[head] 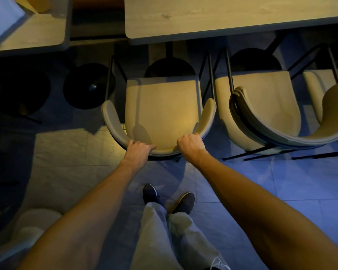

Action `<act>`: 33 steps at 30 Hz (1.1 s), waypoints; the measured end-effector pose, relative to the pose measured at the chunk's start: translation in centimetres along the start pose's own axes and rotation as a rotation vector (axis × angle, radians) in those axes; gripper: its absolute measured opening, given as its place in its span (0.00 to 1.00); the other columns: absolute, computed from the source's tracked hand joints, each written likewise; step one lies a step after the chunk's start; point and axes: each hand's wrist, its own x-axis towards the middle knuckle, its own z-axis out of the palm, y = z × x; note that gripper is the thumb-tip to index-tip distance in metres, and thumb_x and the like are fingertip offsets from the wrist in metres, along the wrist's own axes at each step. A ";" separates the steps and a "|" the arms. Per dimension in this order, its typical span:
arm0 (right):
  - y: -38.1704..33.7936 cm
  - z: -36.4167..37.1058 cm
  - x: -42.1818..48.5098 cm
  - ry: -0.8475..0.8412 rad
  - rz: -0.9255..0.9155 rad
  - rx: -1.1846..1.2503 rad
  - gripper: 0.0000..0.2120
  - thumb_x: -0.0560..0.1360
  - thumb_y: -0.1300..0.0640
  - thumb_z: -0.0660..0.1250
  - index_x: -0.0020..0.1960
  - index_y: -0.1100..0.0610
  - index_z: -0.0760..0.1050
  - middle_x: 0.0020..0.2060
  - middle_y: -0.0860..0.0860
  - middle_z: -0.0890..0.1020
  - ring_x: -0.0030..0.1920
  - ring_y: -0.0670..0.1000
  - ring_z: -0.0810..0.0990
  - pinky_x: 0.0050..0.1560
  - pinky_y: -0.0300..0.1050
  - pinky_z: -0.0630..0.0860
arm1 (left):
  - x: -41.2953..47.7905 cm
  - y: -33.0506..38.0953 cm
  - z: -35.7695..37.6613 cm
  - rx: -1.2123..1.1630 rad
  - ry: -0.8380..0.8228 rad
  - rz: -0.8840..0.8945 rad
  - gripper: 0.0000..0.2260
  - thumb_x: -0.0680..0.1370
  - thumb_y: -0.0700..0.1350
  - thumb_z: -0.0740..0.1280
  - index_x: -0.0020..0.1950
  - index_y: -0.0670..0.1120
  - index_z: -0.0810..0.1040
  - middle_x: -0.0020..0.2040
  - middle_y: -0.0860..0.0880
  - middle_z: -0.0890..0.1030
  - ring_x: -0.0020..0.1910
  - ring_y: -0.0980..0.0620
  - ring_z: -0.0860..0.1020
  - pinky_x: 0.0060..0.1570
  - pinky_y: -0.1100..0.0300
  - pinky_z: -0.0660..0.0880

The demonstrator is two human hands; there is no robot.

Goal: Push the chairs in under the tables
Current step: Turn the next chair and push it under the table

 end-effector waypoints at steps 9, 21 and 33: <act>1.2 0.4 0.3 -0.018 0.025 0.054 0.09 0.79 0.60 0.66 0.56 0.52 0.81 0.45 0.50 0.83 0.46 0.53 0.83 0.50 0.47 0.73 | 0.2 0.7 -0.2 0.012 0.015 0.002 0.25 0.79 0.34 0.62 0.72 0.57 0.71 0.57 0.49 0.83 0.59 0.45 0.79 0.60 0.50 0.66; 1.8 0.1 0.0 -0.039 0.056 0.020 0.09 0.80 0.60 0.66 0.57 0.53 0.82 0.46 0.51 0.84 0.46 0.53 0.83 0.42 0.45 0.72 | 1.0 1.6 0.6 -0.046 0.015 -0.033 0.25 0.77 0.33 0.64 0.68 0.58 0.75 0.50 0.49 0.83 0.55 0.45 0.80 0.59 0.50 0.67; 1.8 0.5 -0.3 -0.018 0.045 0.023 0.08 0.79 0.60 0.67 0.56 0.54 0.81 0.46 0.51 0.84 0.47 0.54 0.83 0.42 0.46 0.69 | 1.3 1.5 0.4 -0.063 -0.006 -0.054 0.25 0.80 0.35 0.64 0.71 0.60 0.75 0.53 0.51 0.84 0.56 0.48 0.80 0.61 0.51 0.67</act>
